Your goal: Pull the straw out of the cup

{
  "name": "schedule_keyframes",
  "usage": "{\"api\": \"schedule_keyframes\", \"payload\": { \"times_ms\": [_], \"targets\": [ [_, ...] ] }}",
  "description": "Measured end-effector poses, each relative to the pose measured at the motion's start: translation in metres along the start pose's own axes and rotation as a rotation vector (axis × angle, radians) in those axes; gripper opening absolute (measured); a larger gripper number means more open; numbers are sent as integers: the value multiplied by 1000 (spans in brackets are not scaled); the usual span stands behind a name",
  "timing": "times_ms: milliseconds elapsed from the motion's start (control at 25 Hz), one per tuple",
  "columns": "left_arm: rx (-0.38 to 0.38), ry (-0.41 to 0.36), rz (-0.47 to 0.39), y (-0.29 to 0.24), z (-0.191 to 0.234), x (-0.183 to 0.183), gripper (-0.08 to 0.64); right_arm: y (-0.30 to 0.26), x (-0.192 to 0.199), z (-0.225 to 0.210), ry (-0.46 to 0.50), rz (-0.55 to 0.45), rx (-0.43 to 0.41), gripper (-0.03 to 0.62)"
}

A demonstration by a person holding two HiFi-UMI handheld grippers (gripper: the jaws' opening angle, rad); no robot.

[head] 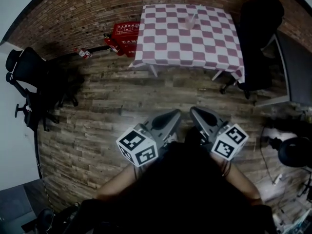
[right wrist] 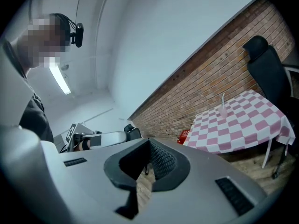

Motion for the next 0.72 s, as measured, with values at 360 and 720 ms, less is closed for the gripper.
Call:
{"api": "schedule_keyframes", "payload": {
  "times_ms": [360, 720],
  "targets": [
    [-63, 3, -45, -58, 13, -10, 12, -19, -40, -54, 12, 29, -83, 11],
    [-114, 18, -91, -148, 18, -14, 12, -21, -100, -134, 26, 46, -143, 11]
  ]
}}
Point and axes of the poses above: the fingertips, and each gripper's own axes: y backward along the fingers, z to its left, x out of its underside, the point moved 6 cm from there along y, backward along the fingers, and after that the axes turned 10 degrees about -z, right-handed, at the moved point
